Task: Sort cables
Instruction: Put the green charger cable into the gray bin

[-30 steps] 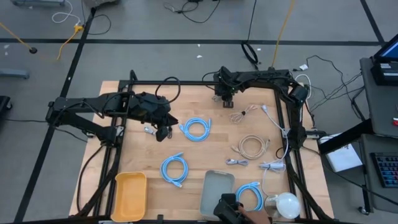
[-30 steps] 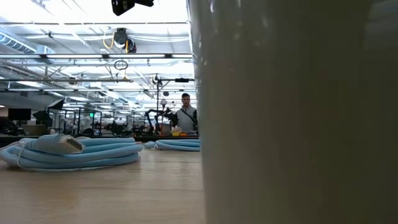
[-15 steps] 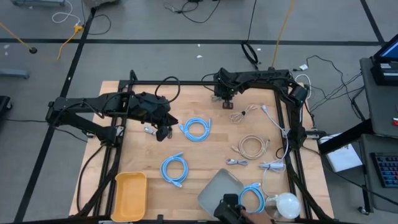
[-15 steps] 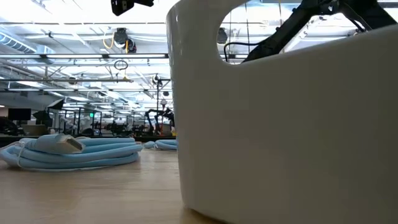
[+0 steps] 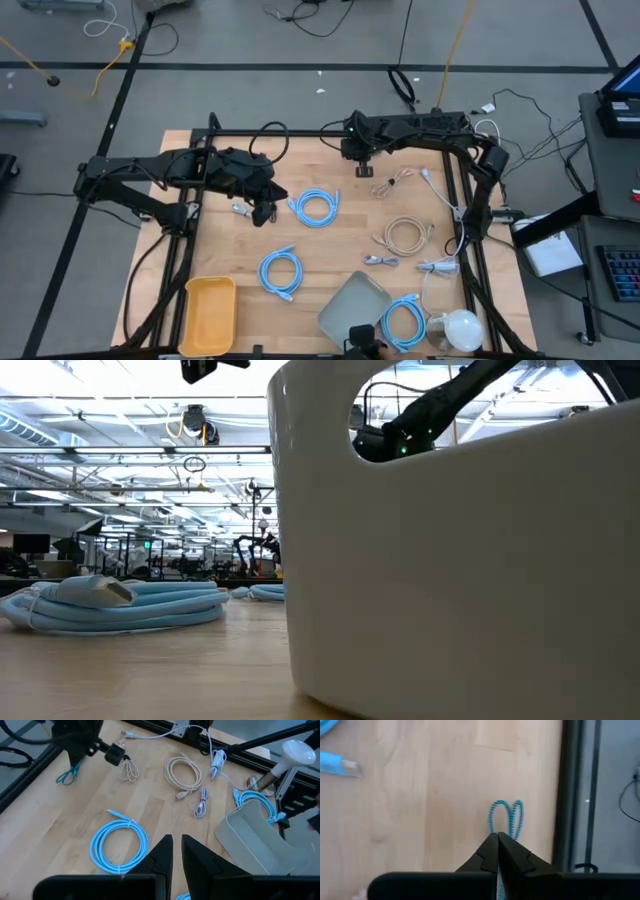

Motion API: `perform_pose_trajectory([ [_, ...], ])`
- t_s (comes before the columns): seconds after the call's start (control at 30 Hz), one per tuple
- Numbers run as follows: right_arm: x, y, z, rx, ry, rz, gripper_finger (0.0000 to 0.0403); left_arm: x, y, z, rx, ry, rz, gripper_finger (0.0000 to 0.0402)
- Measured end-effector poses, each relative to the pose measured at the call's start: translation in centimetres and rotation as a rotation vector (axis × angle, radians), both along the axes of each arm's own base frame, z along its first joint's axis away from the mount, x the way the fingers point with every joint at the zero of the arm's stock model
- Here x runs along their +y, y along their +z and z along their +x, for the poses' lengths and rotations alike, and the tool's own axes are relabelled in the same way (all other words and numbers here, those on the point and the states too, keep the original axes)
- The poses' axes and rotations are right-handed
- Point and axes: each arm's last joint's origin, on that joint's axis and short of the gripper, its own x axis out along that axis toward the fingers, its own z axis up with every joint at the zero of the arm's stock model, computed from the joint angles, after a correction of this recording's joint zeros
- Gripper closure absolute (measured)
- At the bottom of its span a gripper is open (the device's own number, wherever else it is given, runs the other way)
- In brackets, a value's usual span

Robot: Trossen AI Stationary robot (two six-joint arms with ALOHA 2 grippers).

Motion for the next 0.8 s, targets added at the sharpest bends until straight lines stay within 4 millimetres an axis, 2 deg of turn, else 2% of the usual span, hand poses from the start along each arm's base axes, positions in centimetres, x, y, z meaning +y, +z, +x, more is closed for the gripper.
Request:
perform_pose_trajectory([
  [0.07, -0.5, -0.3, 0.0, -0.010, -0.010, -0.008, 0.0401, 0.0, 0.0, 0.0, -0.005, 0.000, 0.000, 0.0360],
  [0.17, -1.5, -1.8, -0.3, 0.043, -0.053, -0.003, 0.0385, 0.0, 0.1, 0.0, -0.008, -0.002, -0.012, 0.0360],
  [0.27, -2.0, -2.9, -1.5, 0.138, -0.122, 0.048, 0.0353, -0.3, 0.1, 0.0, -0.007, -0.017, -0.021, 0.0360],
  [0.37, -2.5, -2.7, -2.0, 0.131, -0.200, 0.054, 0.0317, -0.7, 0.0, 0.0, -0.005, -0.031, -0.018, 0.0360],
  [0.5, -2.4, -0.6, -2.6, 0.121, -0.302, -0.056, 0.0284, -1.0, 0.0, 0.0, -0.005, -0.036, -0.015, 0.0360],
  [0.57, -2.3, 0.6, -2.5, 0.112, -0.271, -0.142, 0.0276, -0.9, 0.0, 0.0, -0.006, -0.025, -0.010, 0.0360],
  [0.7, -2.5, 2.1, -2.2, 0.086, -0.195, -0.277, 0.0275, -0.9, 0.0, 0.0, -0.006, -0.022, -0.006, 0.0360],
  [0.8, -2.5, 3.6, -2.3, 0.028, -0.316, -0.349, 0.0285, -0.9, 0.0, 0.0, -0.005, -0.022, 0.002, 0.0360],
])
